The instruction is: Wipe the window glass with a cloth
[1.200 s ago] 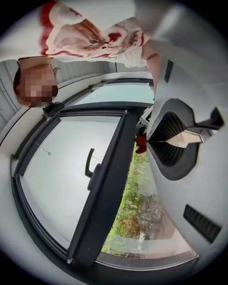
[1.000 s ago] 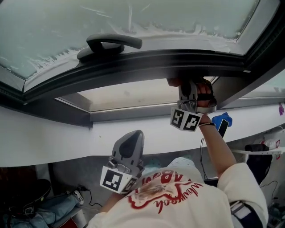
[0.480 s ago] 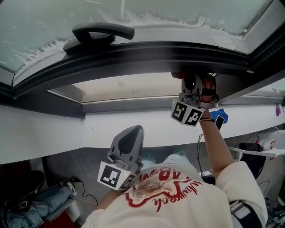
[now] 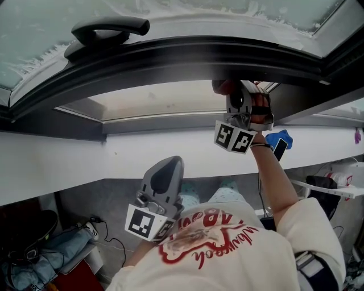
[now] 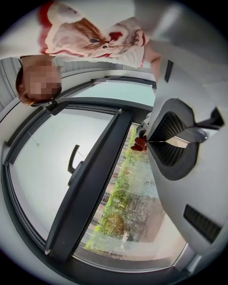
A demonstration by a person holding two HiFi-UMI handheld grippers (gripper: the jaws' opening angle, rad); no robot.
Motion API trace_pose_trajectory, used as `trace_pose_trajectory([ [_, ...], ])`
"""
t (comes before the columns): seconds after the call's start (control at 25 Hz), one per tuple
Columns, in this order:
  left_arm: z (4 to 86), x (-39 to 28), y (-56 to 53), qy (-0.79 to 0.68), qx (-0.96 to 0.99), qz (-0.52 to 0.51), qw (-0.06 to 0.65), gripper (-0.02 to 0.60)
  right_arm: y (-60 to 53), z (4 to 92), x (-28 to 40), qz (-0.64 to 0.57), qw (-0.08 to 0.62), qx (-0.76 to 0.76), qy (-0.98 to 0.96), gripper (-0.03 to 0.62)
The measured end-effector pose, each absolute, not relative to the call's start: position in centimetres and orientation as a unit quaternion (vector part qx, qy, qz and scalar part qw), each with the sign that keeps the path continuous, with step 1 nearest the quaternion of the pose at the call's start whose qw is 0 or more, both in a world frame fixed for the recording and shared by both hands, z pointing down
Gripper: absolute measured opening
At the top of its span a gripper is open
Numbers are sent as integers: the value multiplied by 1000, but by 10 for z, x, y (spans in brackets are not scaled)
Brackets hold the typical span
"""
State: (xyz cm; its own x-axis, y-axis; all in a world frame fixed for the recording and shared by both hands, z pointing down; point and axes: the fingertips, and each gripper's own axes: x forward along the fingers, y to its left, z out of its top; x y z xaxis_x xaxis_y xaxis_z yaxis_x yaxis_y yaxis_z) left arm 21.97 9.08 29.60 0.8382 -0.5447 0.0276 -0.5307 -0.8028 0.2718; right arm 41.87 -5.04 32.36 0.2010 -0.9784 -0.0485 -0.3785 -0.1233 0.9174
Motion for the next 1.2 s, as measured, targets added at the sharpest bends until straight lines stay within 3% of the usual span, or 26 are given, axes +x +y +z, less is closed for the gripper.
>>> trace_pose_trajectory([
  [1.2,294,205,96,-296,946,-21,132,21,-55,397,412,-309,422,656,-544,69],
])
